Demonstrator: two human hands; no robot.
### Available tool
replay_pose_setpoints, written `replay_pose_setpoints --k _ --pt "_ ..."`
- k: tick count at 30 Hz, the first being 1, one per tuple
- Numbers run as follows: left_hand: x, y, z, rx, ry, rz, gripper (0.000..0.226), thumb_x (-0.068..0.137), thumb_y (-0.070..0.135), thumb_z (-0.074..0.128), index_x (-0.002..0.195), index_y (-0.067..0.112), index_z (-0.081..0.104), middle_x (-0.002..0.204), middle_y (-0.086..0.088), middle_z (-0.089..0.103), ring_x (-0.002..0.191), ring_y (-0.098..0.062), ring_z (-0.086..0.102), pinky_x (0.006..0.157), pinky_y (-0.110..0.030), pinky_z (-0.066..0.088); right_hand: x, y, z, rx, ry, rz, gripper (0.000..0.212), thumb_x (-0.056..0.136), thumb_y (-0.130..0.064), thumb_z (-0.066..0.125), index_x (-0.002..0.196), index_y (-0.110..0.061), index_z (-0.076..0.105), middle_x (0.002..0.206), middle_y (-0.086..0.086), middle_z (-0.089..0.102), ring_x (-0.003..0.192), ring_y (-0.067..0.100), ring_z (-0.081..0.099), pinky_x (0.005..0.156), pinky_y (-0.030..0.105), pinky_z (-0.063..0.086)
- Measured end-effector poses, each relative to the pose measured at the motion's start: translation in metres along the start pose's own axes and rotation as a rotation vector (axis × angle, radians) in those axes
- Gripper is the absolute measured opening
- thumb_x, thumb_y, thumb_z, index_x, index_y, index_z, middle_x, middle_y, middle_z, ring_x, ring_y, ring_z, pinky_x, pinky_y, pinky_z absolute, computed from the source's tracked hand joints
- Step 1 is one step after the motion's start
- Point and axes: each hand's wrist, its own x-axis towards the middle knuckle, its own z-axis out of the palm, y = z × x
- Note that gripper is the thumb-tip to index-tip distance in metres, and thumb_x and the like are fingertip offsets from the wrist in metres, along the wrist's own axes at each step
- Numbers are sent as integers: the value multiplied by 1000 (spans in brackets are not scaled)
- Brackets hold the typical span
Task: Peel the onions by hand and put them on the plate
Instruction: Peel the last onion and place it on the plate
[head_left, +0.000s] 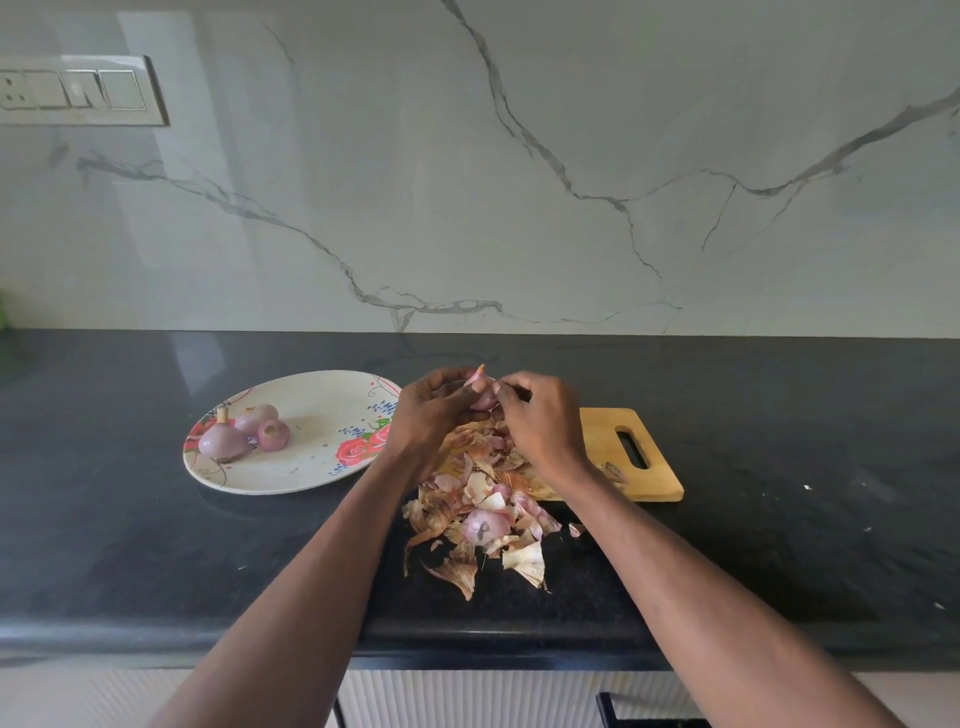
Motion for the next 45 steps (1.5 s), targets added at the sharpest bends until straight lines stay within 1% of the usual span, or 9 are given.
replay_pose_setpoints --k 5,11,15,18,22,31,35,41,45 --pt "3 -4 -5 99 -25 -25 50 73 11 80 120 -1 67 112 -21 72 105 -41 69 95 -50 57 -2 -2 -1 -17 31 30 12 94 -16 67 94 -10 77 80 -4 72 64 7 65 54 23 55" --pt "3 -4 -4 69 -17 -28 32 85 1 71 116 -4 65 105 -20 74 91 -31 72 87 -41 61 -4 -4 -1 8 50 34 25 91 -32 69 87 -8 76 73 -3 70 60 15 65 54 37 57" --pt "3 -3 -3 13 -8 -54 31 86 3 69 114 -8 61 101 -21 73 87 -26 71 85 -40 61 -3 -3 -1 49 53 62 30 89 -39 70 81 -11 76 65 -9 67 49 2 55 42 23 44" --pt "4 -2 -4 -45 1 -85 18 94 0 60 111 -7 63 101 -23 71 88 -28 71 86 -42 61 -2 -5 -3 159 24 124 24 88 -35 73 75 -15 76 63 -8 68 51 0 56 47 21 45" --pt "4 3 -2 -155 14 -126 18 99 -2 51 111 -9 62 99 -25 71 86 -29 72 82 -37 62 2 -8 -8 311 1 269 17 86 -15 70 70 -11 75 64 1 70 57 7 60 55 23 48" --pt "3 11 -3 -328 46 -179 26 103 7 44 121 -7 56 101 -28 69 78 -26 65 68 -29 58 10 -12 -14 1016 33 675 8 84 1 58 78 -2 61 64 10 65 49 15 60 46 22 50" --pt "4 12 -4 -293 48 -154 22 100 1 48 117 -2 63 108 -26 68 87 -30 68 73 -29 61 14 -3 -22 664 72 534 9 84 -6 62 81 2 66 66 10 66 50 20 58 46 27 48" --pt "6 7 -7 -307 145 -85 26 95 0 59 121 -3 63 112 -23 71 96 -34 72 85 -37 62 6 5 -5 -163 -144 184 15 83 -16 73 72 -9 66 73 4 66 64 15 60 57 32 51" --pt "7 7 -7 -321 177 -95 31 93 -1 63 124 -3 61 112 -23 72 98 -35 73 89 -40 60 6 6 -3 -290 -266 128 10 79 -11 77 89 -12 76 100 2 63 85 17 60 62 27 49"
